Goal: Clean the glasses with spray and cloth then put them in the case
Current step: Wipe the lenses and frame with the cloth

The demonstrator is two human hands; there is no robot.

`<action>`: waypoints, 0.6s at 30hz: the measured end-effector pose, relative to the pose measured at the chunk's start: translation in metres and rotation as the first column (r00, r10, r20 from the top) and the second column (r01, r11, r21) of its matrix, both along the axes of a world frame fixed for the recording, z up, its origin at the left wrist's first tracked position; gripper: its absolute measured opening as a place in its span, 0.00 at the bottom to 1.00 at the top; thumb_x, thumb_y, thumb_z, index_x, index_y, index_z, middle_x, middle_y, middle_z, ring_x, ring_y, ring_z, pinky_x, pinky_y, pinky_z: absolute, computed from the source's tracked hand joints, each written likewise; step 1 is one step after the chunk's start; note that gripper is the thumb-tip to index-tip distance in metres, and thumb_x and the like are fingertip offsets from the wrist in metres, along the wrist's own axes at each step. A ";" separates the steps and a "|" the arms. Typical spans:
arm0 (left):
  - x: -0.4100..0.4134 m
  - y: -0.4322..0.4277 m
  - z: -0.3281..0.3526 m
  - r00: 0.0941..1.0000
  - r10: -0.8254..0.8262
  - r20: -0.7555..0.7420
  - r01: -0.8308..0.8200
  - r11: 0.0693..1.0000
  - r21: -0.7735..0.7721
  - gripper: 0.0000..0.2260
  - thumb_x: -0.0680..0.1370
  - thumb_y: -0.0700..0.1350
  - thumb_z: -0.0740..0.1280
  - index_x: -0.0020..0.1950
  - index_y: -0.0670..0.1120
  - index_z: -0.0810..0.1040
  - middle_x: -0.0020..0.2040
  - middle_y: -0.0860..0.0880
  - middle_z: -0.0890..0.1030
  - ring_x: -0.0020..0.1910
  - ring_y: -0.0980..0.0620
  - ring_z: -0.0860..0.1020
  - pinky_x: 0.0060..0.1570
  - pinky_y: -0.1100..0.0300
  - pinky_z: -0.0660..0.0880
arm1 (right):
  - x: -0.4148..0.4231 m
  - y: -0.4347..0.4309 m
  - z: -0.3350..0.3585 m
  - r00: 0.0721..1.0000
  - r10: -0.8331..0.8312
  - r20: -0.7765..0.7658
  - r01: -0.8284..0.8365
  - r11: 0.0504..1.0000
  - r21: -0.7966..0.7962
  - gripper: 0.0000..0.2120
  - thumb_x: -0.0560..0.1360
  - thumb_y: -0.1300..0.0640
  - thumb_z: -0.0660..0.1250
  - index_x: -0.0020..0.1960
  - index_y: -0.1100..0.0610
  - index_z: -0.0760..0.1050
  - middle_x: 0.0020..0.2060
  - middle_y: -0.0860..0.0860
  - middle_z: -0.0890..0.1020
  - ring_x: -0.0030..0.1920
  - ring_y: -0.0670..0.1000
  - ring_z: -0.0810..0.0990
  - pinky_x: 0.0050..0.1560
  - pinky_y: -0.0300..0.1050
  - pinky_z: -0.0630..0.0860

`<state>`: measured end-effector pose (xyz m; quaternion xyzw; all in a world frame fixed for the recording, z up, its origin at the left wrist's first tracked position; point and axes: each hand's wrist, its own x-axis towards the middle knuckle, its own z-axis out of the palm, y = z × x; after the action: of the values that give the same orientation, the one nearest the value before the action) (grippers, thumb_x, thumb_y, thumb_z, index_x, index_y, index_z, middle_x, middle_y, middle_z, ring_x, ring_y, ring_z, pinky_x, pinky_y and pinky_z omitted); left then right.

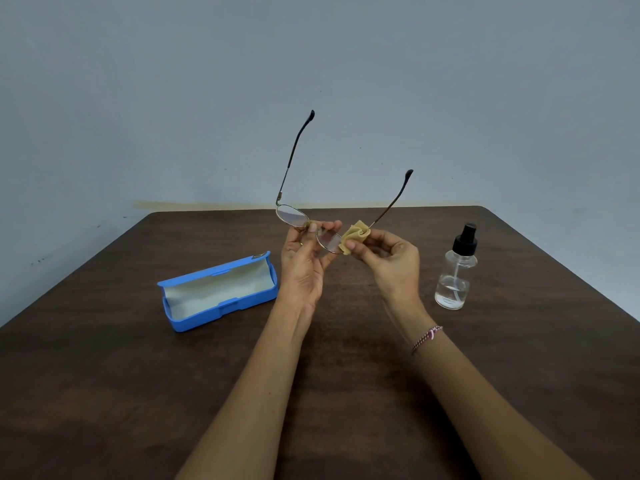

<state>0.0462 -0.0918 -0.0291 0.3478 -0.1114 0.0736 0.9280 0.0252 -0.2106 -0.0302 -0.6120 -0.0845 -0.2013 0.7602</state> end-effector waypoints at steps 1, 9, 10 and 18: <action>0.000 0.000 0.000 1.000 -0.001 -0.006 0.001 1.000 0.015 0.05 0.79 0.37 0.60 0.48 0.44 0.75 0.39 0.48 0.84 0.45 0.50 0.83 0.43 0.54 0.81 | 0.000 -0.001 0.001 1.000 -0.004 -0.001 0.004 1.000 -0.002 0.09 0.65 0.65 0.75 0.44 0.57 0.81 0.40 0.53 0.85 0.45 0.52 0.84 0.49 0.46 0.80; 0.003 0.006 -0.006 0.994 0.100 -0.050 -0.089 0.977 0.194 0.05 0.79 0.38 0.61 0.47 0.45 0.74 0.36 0.50 0.81 0.43 0.53 0.83 0.41 0.55 0.81 | -0.003 -0.026 0.027 0.990 -0.118 0.084 0.102 0.979 0.175 0.08 0.69 0.69 0.71 0.46 0.60 0.79 0.35 0.48 0.85 0.41 0.47 0.84 0.43 0.37 0.79; 0.004 0.006 -0.006 0.993 0.100 -0.060 -0.086 0.975 0.206 0.05 0.79 0.38 0.61 0.47 0.46 0.75 0.37 0.50 0.81 0.43 0.53 0.83 0.42 0.55 0.81 | -0.005 -0.029 0.031 0.985 -0.141 0.104 0.121 0.977 0.176 0.08 0.69 0.69 0.72 0.46 0.60 0.79 0.36 0.48 0.85 0.41 0.48 0.84 0.44 0.38 0.79; 0.007 0.006 -0.009 0.993 0.061 -0.104 -0.032 0.965 0.261 0.04 0.79 0.37 0.61 0.47 0.43 0.75 0.37 0.48 0.83 0.41 0.51 0.84 0.41 0.56 0.81 | -0.014 -0.028 0.044 0.924 -0.311 0.225 0.304 0.951 0.065 0.12 0.68 0.66 0.74 0.51 0.62 0.80 0.41 0.49 0.85 0.44 0.51 0.84 0.50 0.50 0.80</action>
<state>0.0532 -0.0861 -0.0384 0.4723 -0.0600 0.0607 0.8773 0.0111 -0.2386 0.0139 -0.5787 -0.0729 -0.3892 0.7129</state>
